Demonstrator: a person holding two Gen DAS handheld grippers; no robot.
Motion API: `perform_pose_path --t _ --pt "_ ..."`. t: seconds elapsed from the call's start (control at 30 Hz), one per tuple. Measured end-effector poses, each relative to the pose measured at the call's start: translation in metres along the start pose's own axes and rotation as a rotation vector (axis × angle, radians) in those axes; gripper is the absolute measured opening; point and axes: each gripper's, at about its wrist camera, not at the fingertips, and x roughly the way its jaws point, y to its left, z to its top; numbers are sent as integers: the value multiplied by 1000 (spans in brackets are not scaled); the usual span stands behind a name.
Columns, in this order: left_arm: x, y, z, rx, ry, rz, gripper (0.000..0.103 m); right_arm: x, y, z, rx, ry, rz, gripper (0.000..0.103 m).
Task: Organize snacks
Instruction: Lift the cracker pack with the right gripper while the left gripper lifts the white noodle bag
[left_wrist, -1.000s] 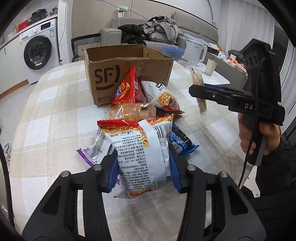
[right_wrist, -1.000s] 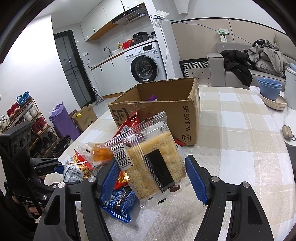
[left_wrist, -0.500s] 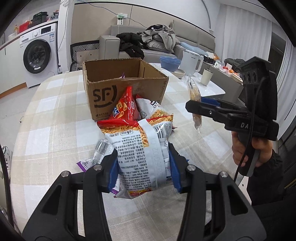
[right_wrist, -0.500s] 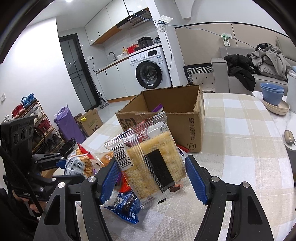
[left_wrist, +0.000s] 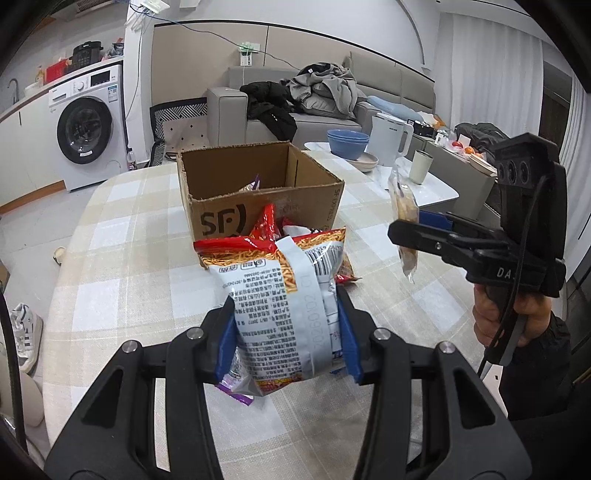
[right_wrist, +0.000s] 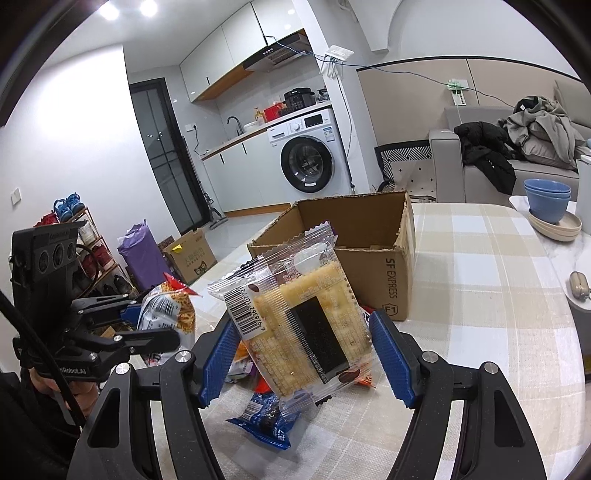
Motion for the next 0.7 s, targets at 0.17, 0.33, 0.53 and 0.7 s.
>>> perform_pose_path --t 0.17,0.33,0.53,0.7 --pt "-3 1 6 9 -15 28 44 -2 1 0 1 -7 0 72" --pt "2 5 14 11 -27 55 44 -3 1 1 6 -13 0 72" --pt "10 14 23 -18 -36 61 44 -2 1 3 8 -17 -6 72" --pt "16 20 29 -34 -40 73 44 -3 4 6 3 -25 -7 72"
